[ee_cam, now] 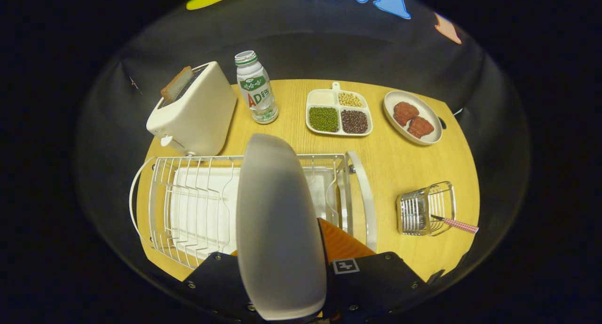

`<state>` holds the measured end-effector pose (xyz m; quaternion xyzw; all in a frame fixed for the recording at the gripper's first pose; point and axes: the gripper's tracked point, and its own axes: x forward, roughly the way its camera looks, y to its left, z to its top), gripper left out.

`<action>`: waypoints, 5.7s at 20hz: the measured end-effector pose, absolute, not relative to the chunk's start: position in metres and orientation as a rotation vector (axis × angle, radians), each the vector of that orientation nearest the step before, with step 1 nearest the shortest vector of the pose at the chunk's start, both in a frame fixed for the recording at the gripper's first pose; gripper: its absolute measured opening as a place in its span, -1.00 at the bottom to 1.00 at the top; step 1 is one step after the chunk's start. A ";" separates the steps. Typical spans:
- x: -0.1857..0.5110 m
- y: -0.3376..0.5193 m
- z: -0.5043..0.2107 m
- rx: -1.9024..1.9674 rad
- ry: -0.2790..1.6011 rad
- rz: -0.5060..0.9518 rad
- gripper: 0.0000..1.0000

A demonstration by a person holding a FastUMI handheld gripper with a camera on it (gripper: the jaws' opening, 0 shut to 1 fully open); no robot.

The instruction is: Take the plate from the dish rack, then take the spoon from the basket and place it into the plate.

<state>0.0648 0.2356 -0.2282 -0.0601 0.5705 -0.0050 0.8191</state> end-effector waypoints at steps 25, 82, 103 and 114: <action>-0.079 0.096 -0.128 0.012 1.124 0.080 0.35; -0.078 -0.082 -0.166 0.090 0.543 0.227 0.45; 0.050 -0.028 -0.183 -0.088 0.054 0.210 0.45; 0.049 -0.004 -0.180 -0.074 0.141 0.268 -0.71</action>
